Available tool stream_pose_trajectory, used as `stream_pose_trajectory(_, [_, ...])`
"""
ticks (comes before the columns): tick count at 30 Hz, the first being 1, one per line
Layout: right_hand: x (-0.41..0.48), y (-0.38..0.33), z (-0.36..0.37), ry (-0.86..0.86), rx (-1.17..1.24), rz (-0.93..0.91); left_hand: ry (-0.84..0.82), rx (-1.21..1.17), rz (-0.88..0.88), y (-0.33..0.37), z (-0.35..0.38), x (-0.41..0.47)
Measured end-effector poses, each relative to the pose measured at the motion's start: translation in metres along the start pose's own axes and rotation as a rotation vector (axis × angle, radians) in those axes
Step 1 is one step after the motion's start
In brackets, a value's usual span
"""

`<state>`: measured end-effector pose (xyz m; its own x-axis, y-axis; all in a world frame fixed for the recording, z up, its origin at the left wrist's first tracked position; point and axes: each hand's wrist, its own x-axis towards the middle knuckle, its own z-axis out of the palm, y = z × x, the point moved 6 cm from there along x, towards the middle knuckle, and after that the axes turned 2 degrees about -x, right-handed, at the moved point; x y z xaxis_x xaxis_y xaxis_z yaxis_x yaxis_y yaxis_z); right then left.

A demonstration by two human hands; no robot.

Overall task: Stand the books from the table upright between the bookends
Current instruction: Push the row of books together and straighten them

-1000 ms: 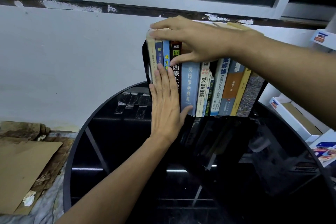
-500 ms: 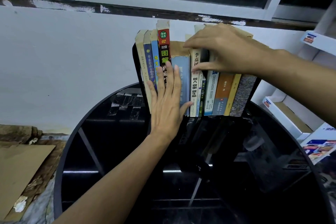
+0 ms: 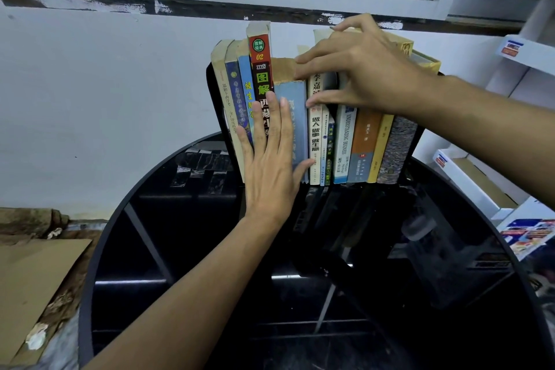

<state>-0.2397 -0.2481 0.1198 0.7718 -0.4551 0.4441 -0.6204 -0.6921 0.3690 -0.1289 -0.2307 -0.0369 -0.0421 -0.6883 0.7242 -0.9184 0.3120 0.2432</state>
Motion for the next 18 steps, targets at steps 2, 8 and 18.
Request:
stream_pose_trajectory(2, [-0.0004, 0.0004, 0.0007, 0.015, -0.005, 0.004, 0.006, 0.007, -0.002, 0.0, 0.0003, 0.0003])
stream_pose_trajectory(8, [-0.0019, 0.0005, 0.0022, 0.051, -0.025, 0.005, 0.015, 0.062, -0.02, 0.0013, 0.0017, 0.0006])
stream_pose_trajectory(18, [-0.005, 0.0014, 0.0041, 0.061, -0.047, -0.011, 0.014, 0.02, -0.032, 0.0049, 0.0003, 0.0003])
